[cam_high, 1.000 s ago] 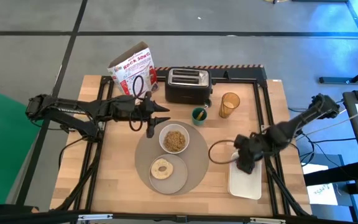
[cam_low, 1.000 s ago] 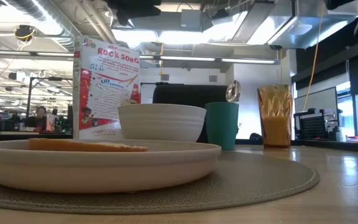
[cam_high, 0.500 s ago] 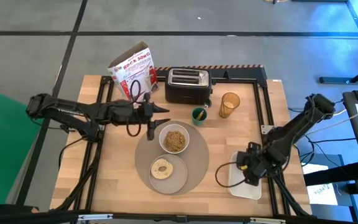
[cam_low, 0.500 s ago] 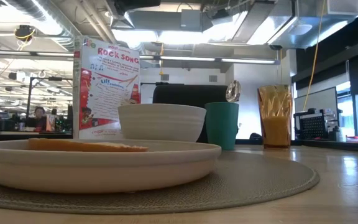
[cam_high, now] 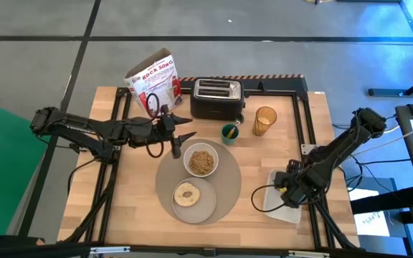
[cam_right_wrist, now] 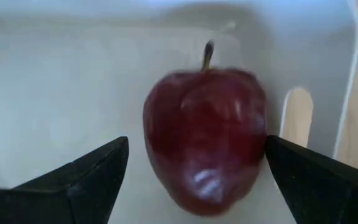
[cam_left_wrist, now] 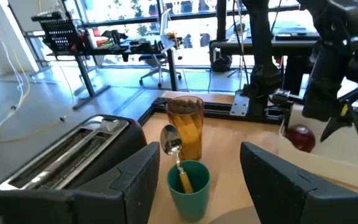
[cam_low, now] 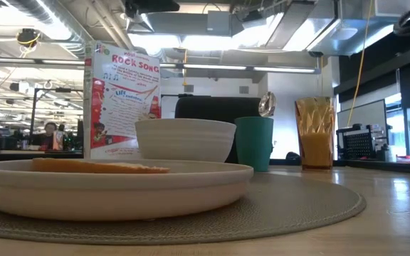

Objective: Arrange a breakfast setting
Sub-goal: Put the apple from the white bin on the brown plate to the right of the toasted bread

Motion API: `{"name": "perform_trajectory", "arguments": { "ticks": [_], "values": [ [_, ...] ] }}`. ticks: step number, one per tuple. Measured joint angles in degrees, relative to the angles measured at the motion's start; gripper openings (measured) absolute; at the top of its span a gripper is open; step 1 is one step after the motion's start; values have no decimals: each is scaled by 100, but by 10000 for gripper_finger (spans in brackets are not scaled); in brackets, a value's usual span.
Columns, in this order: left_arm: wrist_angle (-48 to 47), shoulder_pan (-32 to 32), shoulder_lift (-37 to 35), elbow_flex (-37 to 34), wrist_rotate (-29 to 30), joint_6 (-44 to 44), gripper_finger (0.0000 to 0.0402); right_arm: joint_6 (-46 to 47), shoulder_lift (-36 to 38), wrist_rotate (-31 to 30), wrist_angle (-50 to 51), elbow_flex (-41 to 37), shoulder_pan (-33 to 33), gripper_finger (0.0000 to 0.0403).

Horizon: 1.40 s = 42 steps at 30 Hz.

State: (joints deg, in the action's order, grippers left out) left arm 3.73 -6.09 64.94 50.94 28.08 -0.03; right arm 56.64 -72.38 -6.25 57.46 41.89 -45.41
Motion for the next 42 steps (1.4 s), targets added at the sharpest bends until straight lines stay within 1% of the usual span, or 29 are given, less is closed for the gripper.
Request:
{"name": "perform_trajectory", "arguments": {
  "ticks": [3,7,9,14,22,26,33,38,40,42],
  "values": [
    [-2,-35,0,0,4,-216,217,-76,0,-127,-97,-4,0,369],
    [-2,-129,1,0,31,-266,217,-204,0,-120,-115,24,0,368],
    [-4,-173,-1,0,125,-277,216,-367,0,-225,-134,24,0,363],
    [-7,-192,-1,-2,157,-282,216,-916,-131,-474,-567,26,3,350],
    [-26,-192,-1,-2,106,-283,216,-905,-559,-336,-532,29,4,344],
    [-26,-193,-1,-2,86,-284,216,-882,-575,-41,-476,38,4,344],
    [-28,-194,1,-2,81,-284,216,-912,-573,-216,-367,23,0,344],
    [-28,-224,-1,-3,76,-284,216,-741,-573,40,-483,-251,4,344],
    [-31,-250,1,-4,76,-284,216,-605,-573,84,-492,-328,4,339],
    [-31,-288,1,-4,76,-284,216,-588,-573,87,-513,-339,4,326]
  ]
}}
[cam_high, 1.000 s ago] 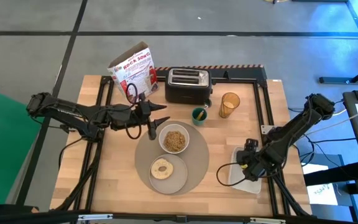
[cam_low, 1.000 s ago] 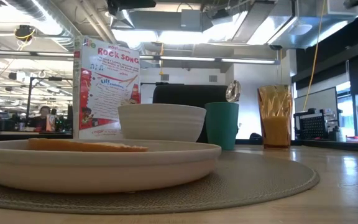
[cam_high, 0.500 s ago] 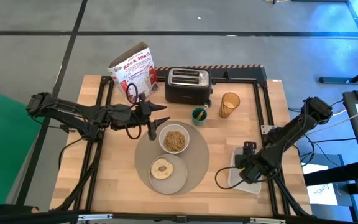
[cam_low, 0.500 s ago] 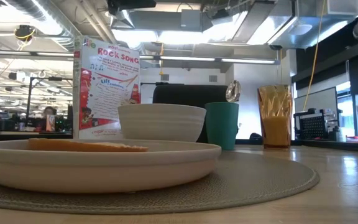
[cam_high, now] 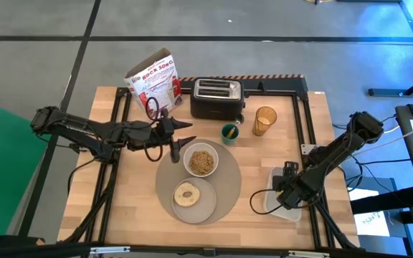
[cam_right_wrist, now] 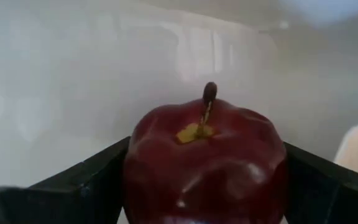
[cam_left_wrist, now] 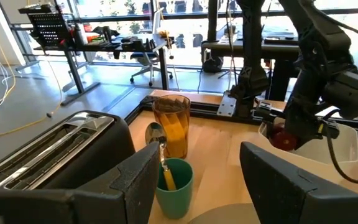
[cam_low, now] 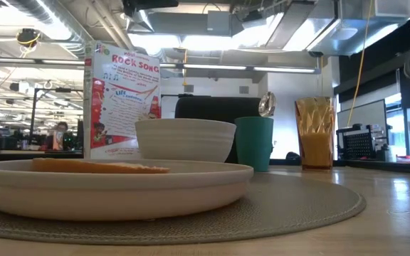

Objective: Arrange a breakfast setting
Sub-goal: Put the apple from the white bin on the brown plate to the right of the toasted bread

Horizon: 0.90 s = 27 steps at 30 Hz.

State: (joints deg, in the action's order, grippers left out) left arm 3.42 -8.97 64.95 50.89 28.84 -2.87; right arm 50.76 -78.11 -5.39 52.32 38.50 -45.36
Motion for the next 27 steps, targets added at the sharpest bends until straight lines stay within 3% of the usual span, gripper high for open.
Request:
{"name": "perform_trajectory", "arguments": {
  "ticks": [5,9,12,18,22,27],
  "values": [
    [2,-75,-2,0,0,0,216,15,0,0,-71,121,2,284],
    [33,-138,-2,0,2,-18,216,101,8,-176,225,578,0,284],
    [161,-166,-2,0,-34,-150,216,247,103,-648,684,1098,0,290],
    [745,-142,114,0,-257,-120,216,428,566,-2154,1024,1989,1,288],
    [1904,-116,506,13,-754,124,215,121,915,-2839,607,2197,205,286],
    [2127,74,1558,898,-1857,302,215,-1103,1256,-2761,-727,2186,782,290]
  ]
}}
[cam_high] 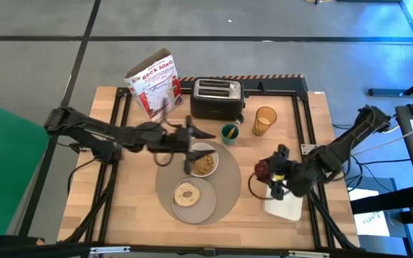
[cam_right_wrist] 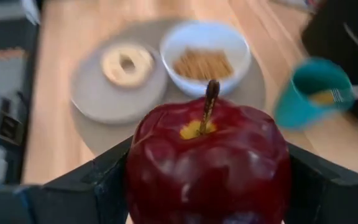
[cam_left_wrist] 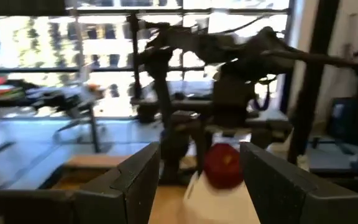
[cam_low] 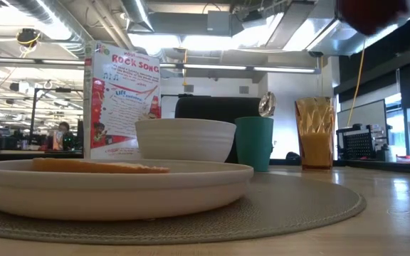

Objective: Arrange a breakfast setting
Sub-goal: Put the apple from the white bin on the brown plate to the right of the toasted bread

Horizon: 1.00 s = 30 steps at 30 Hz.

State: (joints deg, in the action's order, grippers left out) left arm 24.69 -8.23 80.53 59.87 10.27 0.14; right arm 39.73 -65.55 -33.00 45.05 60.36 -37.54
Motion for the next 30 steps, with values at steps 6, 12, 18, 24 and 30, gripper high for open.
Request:
{"name": "perform_trajectory", "arguments": {
  "ticks": [6,12,18,24,30],
  "values": [
    [-145,105,1005,1390,-1089,2,215,-1135,23,481,-1314,0,707,288],
    [-818,105,1402,2060,-1371,97,215,-1865,55,520,-2419,-2,1102,288],
    [-860,156,1404,2075,-1253,181,215,-2506,58,545,-2987,-2,1137,289],
    [-899,161,1439,2077,-1131,177,215,-2878,58,460,-3412,-2,1135,288],
    [-834,208,1552,2088,-1092,192,191,-2971,53,409,-3498,-9,1143,289]
  ]
}}
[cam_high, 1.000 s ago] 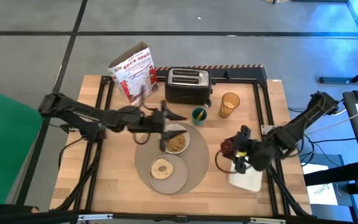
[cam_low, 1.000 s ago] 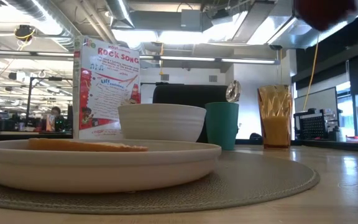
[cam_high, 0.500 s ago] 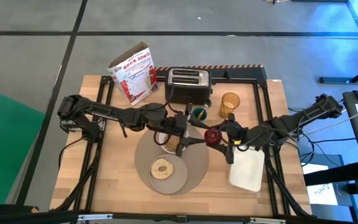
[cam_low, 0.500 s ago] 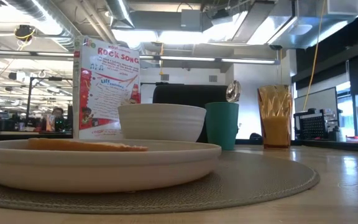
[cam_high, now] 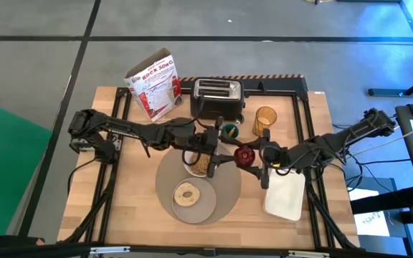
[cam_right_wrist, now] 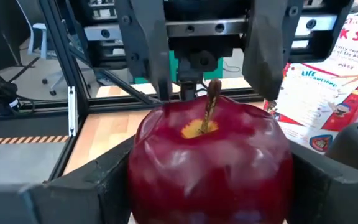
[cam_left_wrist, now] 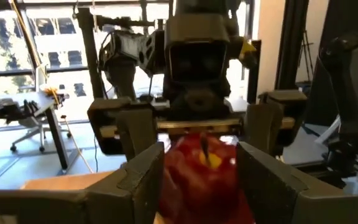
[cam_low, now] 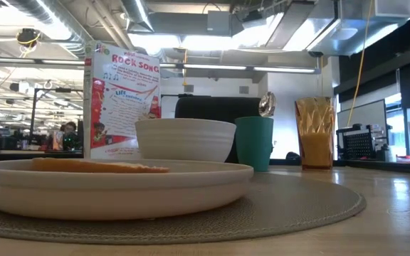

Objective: Arrange a breakfast setting
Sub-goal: Put the apple from the white bin on the brown plate to the right of the toasted bread

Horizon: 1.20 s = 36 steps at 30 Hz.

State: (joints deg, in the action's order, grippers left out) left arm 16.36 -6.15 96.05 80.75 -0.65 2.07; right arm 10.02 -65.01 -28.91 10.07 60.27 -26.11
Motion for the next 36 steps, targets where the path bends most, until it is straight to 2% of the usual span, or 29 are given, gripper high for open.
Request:
{"name": "perform_trajectory", "arguments": {
  "ticks": [8,15,23,28,31,36],
  "values": [
    [-60,29,37,0,43,-5,139,2,-4,60,61,-4,122,289],
    [-94,29,44,0,70,3,124,-2,-70,395,53,-4,316,290],
    [-331,29,44,-1,-8,62,109,-108,-101,455,62,-2,376,291],
    [-373,29,44,0,-6,305,59,-125,-103,448,74,-2,374,291],
    [-400,29,44,0,-262,442,15,-130,-103,447,71,-2,374,291],
    [-500,29,42,0,-363,525,9,-137,-103,434,90,-2,374,292]
  ]
}}
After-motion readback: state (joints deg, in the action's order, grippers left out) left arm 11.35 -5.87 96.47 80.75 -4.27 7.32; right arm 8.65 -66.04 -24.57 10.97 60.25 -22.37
